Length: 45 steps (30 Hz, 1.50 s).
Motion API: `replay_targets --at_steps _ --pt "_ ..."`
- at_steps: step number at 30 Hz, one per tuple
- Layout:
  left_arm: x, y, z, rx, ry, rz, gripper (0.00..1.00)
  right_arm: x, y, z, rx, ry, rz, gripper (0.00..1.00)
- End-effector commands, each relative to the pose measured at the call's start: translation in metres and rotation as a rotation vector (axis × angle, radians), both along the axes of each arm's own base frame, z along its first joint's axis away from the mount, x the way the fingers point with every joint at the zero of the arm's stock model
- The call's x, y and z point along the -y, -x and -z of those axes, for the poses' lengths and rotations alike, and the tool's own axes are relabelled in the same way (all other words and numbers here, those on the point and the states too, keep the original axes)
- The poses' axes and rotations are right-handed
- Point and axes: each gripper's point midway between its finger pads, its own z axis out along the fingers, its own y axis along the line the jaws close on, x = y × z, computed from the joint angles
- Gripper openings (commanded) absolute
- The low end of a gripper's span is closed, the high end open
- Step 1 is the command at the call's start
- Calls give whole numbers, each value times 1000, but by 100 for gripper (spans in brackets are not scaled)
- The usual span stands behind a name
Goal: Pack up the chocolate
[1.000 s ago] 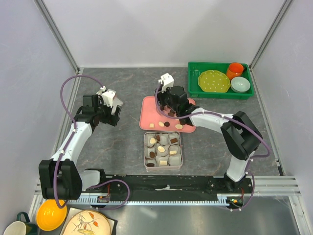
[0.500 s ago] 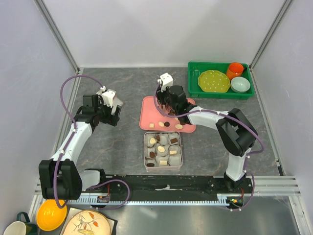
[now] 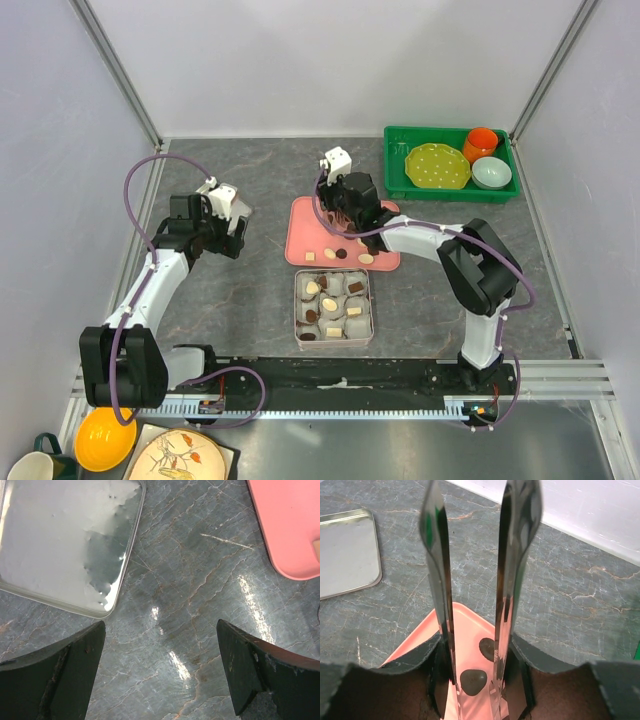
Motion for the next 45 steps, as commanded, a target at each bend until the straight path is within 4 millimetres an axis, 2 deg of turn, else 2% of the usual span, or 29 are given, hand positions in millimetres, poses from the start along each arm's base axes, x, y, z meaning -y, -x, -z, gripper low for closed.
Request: replay_targets --at_steps 1,12,17,18,19,21,28,40,45 --pt "-3 -5 -8 49 -33 14 99 -11 -11 -25 61 -55 -15 51" --pt "-4 -3 -8 51 -36 15 99 -18 -19 -35 78 -148 -24 54" --pt "-3 -3 -7 47 -31 16 99 -17 -22 -45 129 -199 -15 52" --pt "-3 -3 -7 47 -30 15 99 -18 -23 -52 155 -224 -16 51" --pt "-3 -3 -8 50 -30 13 99 -18 -23 -48 157 -227 -13 50" --pt "-3 -3 -8 50 -32 15 99 -17 -25 -53 185 -250 -2 49" --pt "-6 -4 -9 55 -53 16 99 -20 -26 -42 167 -238 -9 49" --pt "-6 -4 -11 59 -50 15 99 -1 -10 -24 143 -143 -1 49" --pt "-5 -3 -9 55 -49 17 99 4 -7 -20 134 -132 11 46"
